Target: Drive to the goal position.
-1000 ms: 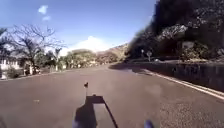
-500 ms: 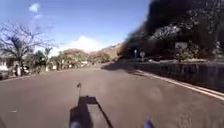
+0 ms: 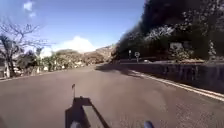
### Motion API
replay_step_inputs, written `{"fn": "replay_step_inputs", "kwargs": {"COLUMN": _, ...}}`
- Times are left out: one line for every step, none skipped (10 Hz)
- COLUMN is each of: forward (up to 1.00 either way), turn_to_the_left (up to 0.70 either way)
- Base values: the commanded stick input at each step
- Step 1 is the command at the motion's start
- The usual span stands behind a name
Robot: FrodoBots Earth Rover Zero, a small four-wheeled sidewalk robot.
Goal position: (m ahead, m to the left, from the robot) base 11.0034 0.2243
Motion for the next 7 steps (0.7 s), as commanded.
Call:
{"fn": "replay_step_inputs", "kwargs": {"forward": 0.70, "turn_to_the_left": 0.00}}
{"fn": "replay_step_inputs", "kwargs": {"forward": 0.70, "turn_to_the_left": 0.00}}
{"fn": "replay_step_inputs", "kwargs": {"forward": 0.70, "turn_to_the_left": 0.00}}
{"fn": "replay_step_inputs", "kwargs": {"forward": 0.70, "turn_to_the_left": 0.00}}
{"fn": "replay_step_inputs", "kwargs": {"forward": 0.70, "turn_to_the_left": 0.00}}
{"fn": "replay_step_inputs", "kwargs": {"forward": 0.70, "turn_to_the_left": 0.00}}
{"fn": "replay_step_inputs", "kwargs": {"forward": 0.70, "turn_to_the_left": 0.00}}
